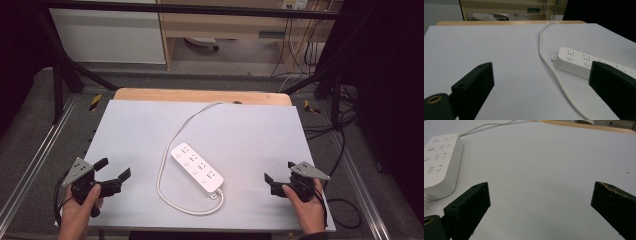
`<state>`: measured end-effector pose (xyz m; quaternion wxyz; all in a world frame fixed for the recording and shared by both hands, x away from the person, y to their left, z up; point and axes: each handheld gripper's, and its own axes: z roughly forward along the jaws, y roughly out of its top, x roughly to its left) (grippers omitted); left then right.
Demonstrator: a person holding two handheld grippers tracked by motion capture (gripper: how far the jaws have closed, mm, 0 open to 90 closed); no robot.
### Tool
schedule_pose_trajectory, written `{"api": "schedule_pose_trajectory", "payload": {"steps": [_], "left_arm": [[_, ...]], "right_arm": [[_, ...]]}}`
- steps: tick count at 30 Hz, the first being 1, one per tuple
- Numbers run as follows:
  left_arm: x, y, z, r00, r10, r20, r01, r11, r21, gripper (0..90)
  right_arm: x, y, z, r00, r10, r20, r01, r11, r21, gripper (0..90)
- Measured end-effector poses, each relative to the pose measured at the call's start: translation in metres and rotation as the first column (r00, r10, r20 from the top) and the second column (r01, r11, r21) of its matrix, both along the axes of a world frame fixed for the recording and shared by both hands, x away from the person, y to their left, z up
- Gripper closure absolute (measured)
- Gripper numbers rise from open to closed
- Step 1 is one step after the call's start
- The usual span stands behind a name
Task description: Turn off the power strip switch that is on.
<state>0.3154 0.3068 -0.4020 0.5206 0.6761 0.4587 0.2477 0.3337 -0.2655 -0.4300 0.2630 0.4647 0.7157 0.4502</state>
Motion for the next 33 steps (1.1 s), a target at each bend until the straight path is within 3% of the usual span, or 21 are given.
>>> {"api": "schedule_pose_trajectory", "payload": {"steps": [14, 17, 23, 28, 33], "left_arm": [[-0.002, -0.006, 0.002, 0.9990, -0.044, 0.004, 0.044, 0.9989, -0.015, 6.0], [-0.002, -0.010, 0.003, 0.9995, -0.030, 0.004, 0.030, 0.9995, -0.001, 7.2], [-0.001, -0.014, 0.003, 0.9986, -0.053, 0.004, 0.053, 0.9984, -0.018, 7.1], [0.000, -0.020, 0.004, 0.9977, -0.067, 0.001, 0.067, 0.9976, -0.016, 7.0], [0.004, -0.031, 0.014, 0.9979, -0.061, 0.023, 0.061, 0.9977, -0.029, 7.1]], "right_arm": [[0.000, 0.003, -0.001, 1.0000, 0.007, -0.002, -0.007, 0.9999, -0.011, 2.2], [0.002, 0.005, -0.001, 0.9994, -0.018, -0.028, 0.018, 0.9998, -0.009, 3.0], [0.002, 0.006, -0.002, 0.9996, -0.018, -0.023, 0.018, 0.9995, -0.027, 2.7], [0.004, 0.007, -0.002, 0.9990, -0.037, -0.026, 0.037, 0.9993, -0.011, 3.1], [0.007, 0.013, 0.001, 0.9997, -0.020, -0.012, 0.020, 0.9997, -0.011, 3.6]]}}
